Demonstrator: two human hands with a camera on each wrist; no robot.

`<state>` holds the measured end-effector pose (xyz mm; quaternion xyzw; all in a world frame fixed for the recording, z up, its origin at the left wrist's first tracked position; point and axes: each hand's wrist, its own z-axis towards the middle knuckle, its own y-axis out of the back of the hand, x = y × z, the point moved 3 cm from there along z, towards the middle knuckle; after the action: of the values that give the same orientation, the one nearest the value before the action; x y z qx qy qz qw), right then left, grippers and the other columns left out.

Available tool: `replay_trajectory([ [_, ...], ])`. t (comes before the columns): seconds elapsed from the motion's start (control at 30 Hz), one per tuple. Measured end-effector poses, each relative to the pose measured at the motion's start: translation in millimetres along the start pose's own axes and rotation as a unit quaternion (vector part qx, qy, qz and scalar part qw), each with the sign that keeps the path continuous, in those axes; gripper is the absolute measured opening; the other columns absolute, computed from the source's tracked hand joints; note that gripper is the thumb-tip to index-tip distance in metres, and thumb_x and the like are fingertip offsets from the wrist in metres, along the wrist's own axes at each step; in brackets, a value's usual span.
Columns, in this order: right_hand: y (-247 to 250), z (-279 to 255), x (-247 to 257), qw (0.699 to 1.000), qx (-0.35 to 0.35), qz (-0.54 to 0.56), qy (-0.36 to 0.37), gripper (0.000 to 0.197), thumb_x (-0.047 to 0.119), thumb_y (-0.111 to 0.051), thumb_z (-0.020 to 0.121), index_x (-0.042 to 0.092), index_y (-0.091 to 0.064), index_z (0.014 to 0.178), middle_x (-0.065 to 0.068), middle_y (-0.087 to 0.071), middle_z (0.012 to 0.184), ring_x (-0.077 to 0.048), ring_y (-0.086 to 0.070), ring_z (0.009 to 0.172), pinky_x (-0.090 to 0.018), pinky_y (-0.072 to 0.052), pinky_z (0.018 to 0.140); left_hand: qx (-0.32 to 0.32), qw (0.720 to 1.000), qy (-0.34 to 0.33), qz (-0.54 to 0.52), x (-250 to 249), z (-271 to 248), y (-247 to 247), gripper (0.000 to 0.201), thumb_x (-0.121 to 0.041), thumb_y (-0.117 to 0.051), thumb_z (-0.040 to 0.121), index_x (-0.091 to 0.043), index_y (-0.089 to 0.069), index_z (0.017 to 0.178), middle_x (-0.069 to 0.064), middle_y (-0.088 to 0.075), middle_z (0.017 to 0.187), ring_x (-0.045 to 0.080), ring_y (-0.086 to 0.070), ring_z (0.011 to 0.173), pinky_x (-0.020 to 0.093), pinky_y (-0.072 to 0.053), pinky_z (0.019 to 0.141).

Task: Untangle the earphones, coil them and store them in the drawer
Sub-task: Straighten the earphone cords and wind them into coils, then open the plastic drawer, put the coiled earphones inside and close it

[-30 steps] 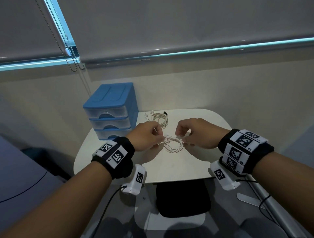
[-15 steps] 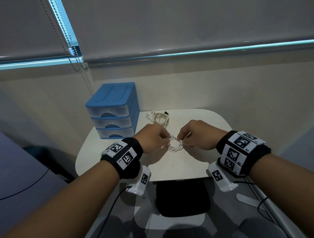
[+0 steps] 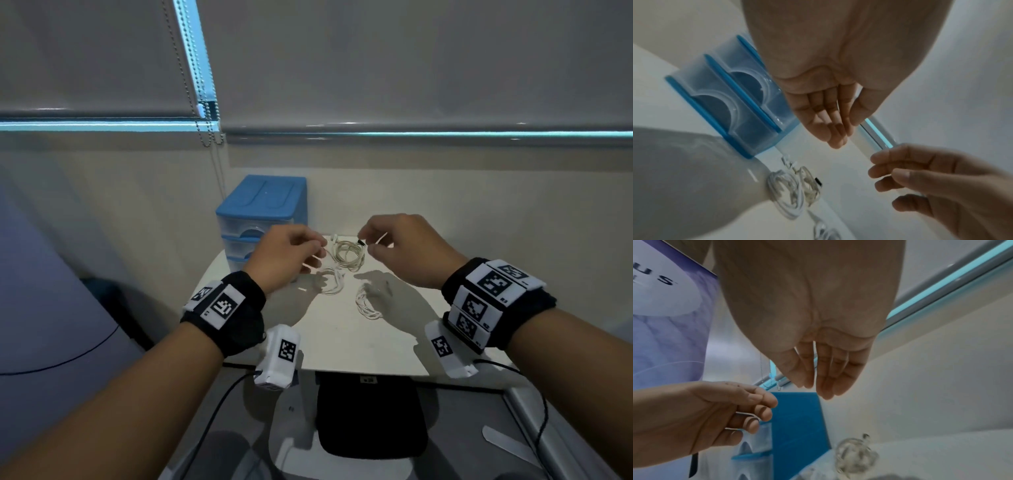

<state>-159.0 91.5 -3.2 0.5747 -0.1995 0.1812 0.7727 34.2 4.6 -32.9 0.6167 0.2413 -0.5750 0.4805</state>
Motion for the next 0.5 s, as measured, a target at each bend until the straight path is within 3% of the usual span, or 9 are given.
replay_trajectory([
  [0.13, -4, 18, 43, 0.998, -0.032, 0.017, 0.058, 0.03, 0.007, -0.059, 0.094, 0.02, -0.069, 0.118, 0.005, -0.068, 0.113, -0.012, -0.065, 0.099, -0.025, -0.051, 0.087, -0.085, 0.986, 0.026, -0.139, 0, -7, 39, 0.014, -0.009, -0.057, 0.101, -0.005, -0.07, 0.097, 0.009, -0.073, 0.087, 0.019, -0.069, 0.076, 0.029, -0.058, 0.069],
  [0.27, -19, 37, 83, 0.995, 0.001, -0.012, 0.098, 0.044, 0.004, -0.053, 0.092, 0.018, -0.062, 0.133, 0.0, -0.061, 0.134, -0.016, -0.058, 0.12, -0.028, -0.045, 0.098, -0.156, 0.951, 0.06, -0.261, 11, -13, 73, 0.013, -0.013, -0.055, 0.101, -0.01, -0.068, 0.101, 0.007, -0.072, 0.088, 0.018, -0.069, 0.079, 0.029, -0.055, 0.071],
  [0.37, -35, 51, 106, 0.992, 0.039, -0.061, 0.103, 0.045, 0.01, -0.052, 0.096, 0.015, -0.055, 0.14, -0.004, -0.055, 0.143, -0.022, -0.052, 0.129, -0.031, -0.04, 0.105, -0.17, 0.934, 0.083, -0.302, 16, -18, 86, 0.01, -0.016, -0.057, 0.1, -0.013, -0.065, 0.104, 0.006, -0.07, 0.09, 0.018, -0.068, 0.079, 0.028, -0.053, 0.072],
  [0.5, -54, 70, 126, 0.981, 0.102, -0.15, 0.072, 0.041, 0.012, -0.046, 0.095, 0.011, -0.057, 0.135, -0.012, -0.057, 0.133, -0.032, -0.054, 0.121, -0.044, -0.044, 0.103, -0.144, 0.916, 0.159, -0.338, 25, -21, 87, 0.02, -0.021, -0.056, 0.099, -0.013, -0.062, 0.117, 0.007, -0.069, 0.102, 0.018, -0.068, 0.079, 0.029, -0.052, 0.071],
])
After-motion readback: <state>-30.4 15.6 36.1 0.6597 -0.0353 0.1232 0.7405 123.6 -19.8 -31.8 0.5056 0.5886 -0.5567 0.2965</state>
